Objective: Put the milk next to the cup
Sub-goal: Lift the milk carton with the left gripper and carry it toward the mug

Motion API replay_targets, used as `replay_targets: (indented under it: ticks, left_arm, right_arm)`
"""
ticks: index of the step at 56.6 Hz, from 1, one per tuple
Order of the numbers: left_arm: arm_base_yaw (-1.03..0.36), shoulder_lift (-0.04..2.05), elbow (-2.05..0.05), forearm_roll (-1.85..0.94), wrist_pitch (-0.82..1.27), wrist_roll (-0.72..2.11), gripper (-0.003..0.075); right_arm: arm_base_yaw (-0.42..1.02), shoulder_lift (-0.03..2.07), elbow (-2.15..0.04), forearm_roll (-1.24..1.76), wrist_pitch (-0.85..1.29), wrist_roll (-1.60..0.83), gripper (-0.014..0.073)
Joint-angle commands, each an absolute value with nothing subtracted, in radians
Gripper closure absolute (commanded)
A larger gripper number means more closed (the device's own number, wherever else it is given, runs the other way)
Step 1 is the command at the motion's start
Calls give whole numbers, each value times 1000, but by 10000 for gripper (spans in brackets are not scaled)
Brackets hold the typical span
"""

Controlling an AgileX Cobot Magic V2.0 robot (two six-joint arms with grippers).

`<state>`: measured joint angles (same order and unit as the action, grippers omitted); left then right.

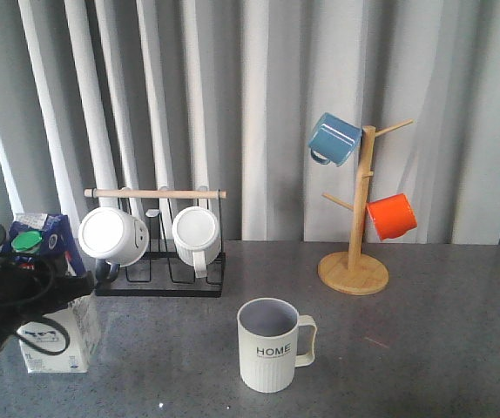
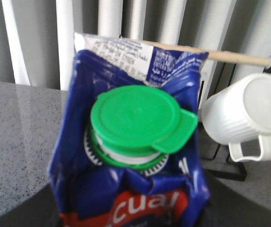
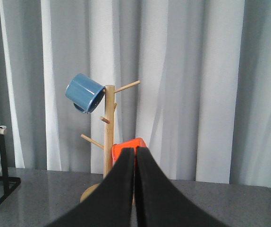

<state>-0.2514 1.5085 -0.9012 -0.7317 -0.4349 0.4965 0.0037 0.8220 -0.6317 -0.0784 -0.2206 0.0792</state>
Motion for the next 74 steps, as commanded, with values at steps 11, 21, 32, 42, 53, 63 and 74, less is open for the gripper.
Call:
replay_targets:
  ticks: [11,21,32,42,53,63,74]
  left_arm:
    - [-507,1492,-1054,-1192,-625,924,726]
    - [-614,1575,-1164,-1192,-611,920,726]
    - [-653,1695,-1236,-1188,-615,878,726]
    - [-662,1773,-1240,-1172,-623,774,726]
    - [-680,1811,-1240,-1128,-653,765,726]
    - [-689,1817,-1240,-1131,-660,765,726]
    - [-690,1817,-1240,-1129,-660,765,726]
  right_arm:
    - [-3,818,-659,-87,-295,77,602]
    - [-3,818,-659,-87,-295,77,602]
    - [-3,818,-659,-87,-295,77,602]
    - [-3,818,-659,-87,-295,77,602]
    - [-3,818,-659,-87,-295,77,602]
    - [-3,818,-659,-87,-295,77,602]
    - [-3,818,-659,-87,-295,77,602]
